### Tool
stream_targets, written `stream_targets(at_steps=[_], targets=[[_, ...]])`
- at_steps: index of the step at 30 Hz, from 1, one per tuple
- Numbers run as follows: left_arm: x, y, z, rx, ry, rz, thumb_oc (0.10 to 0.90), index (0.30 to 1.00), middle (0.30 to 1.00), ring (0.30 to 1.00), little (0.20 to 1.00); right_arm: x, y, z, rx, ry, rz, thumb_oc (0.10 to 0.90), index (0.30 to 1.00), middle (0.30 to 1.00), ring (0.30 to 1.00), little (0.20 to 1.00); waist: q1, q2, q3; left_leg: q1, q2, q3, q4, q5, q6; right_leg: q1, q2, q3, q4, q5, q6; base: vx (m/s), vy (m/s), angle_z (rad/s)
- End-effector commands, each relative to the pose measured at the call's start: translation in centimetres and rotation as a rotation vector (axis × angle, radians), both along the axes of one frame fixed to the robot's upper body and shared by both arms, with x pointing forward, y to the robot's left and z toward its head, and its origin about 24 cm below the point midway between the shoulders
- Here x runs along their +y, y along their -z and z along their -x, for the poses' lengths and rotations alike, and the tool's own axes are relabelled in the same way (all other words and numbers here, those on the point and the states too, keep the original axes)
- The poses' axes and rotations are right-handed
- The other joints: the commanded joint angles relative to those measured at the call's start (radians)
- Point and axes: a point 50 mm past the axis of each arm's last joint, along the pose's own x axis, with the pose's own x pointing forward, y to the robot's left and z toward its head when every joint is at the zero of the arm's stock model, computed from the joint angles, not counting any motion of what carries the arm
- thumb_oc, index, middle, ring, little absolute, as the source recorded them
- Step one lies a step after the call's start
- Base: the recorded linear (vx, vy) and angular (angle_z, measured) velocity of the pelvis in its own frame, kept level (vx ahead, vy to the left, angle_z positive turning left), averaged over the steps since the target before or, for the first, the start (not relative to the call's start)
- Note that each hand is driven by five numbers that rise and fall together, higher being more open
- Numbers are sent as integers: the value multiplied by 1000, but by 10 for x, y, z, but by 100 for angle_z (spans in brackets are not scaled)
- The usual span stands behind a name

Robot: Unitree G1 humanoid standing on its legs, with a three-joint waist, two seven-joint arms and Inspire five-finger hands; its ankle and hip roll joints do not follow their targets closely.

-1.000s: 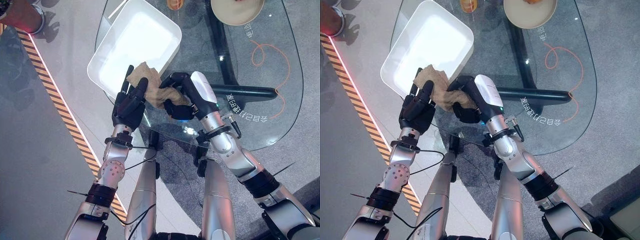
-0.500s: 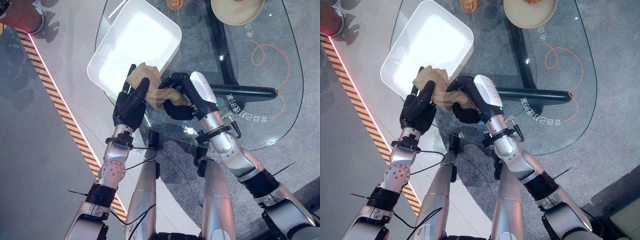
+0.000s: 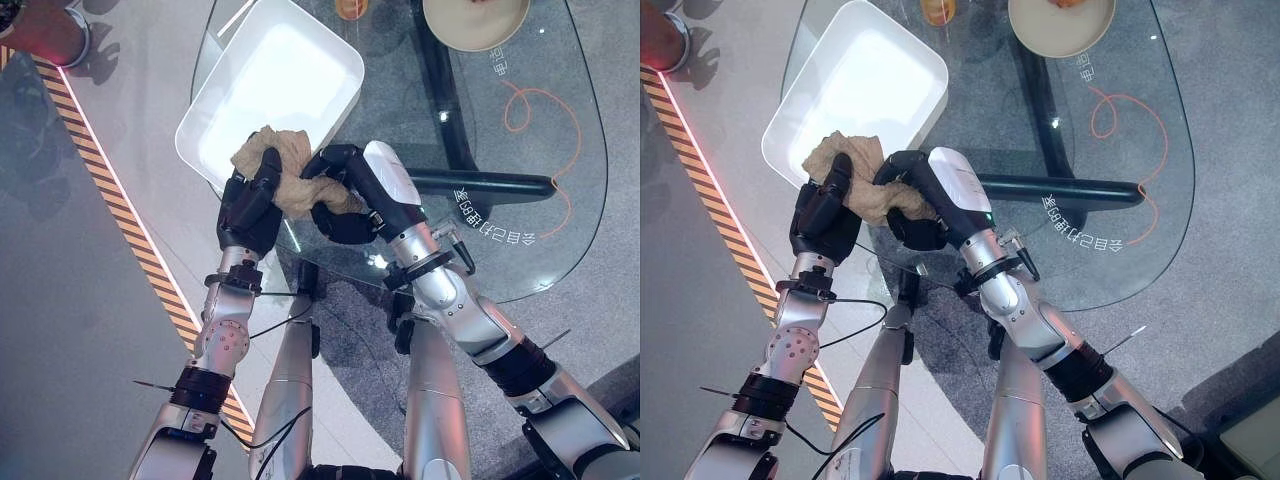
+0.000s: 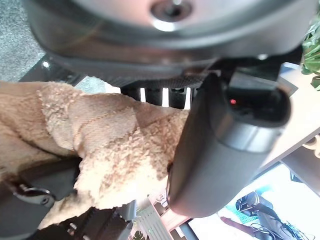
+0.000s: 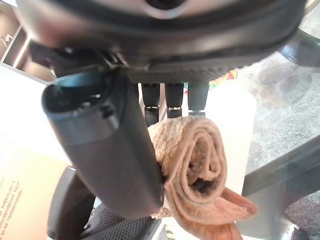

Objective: Wipe the table with a cloth and put it in the basket.

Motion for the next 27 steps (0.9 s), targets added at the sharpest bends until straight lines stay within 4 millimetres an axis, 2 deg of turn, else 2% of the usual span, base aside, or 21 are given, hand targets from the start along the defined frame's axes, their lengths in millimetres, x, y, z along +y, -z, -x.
stream_targets(at_steps=[1,2,3,5,6,27], targets=[[-13,-49,12,-294,50,30,100,300,300,300,200,30,-76,40,-350,-253,-155,100,300,300,300,200,-4,-4,-24,48,-128,79,89,-150,116,81,108,-11,-186,104,-6,0,0,0],[-13,-51,12,-300,48,33,100,300,300,300,200,30,-77,39,-352,-254,-155,100,300,300,300,200,-4,-4,-24,42,-128,79,85,-142,116,76,109,-11,-191,112,-6,0,0,0],[-13,-51,12,-302,43,38,100,300,300,300,200,30,-76,39,-343,-252,-161,232,413,413,413,332,-3,-4,-24,46,-128,80,90,-150,117,79,108,-11,-184,104,-5,0,0,0],[-12,-52,12,-306,39,42,100,300,300,300,200,30,-76,39,-340,-250,-168,676,794,794,794,776,-3,-4,-24,47,-128,79,90,-150,117,80,107,-11,-185,105,-5,0,0,0],[-11,-54,12,-315,31,47,100,300,300,300,200,29,-77,38,-341,-255,-169,800,900,900,900,900,-3,-4,-24,41,-128,80,85,-142,117,75,108,-12,-191,114,-5,0,0,0],[12,-63,18,-346,-237,151,100,300,300,300,200,34,-79,38,-340,-273,-178,800,900,900,900,900,7,-9,-24,52,-137,74,90,-151,118,86,105,-15,-194,109,-3,0,0,0]])
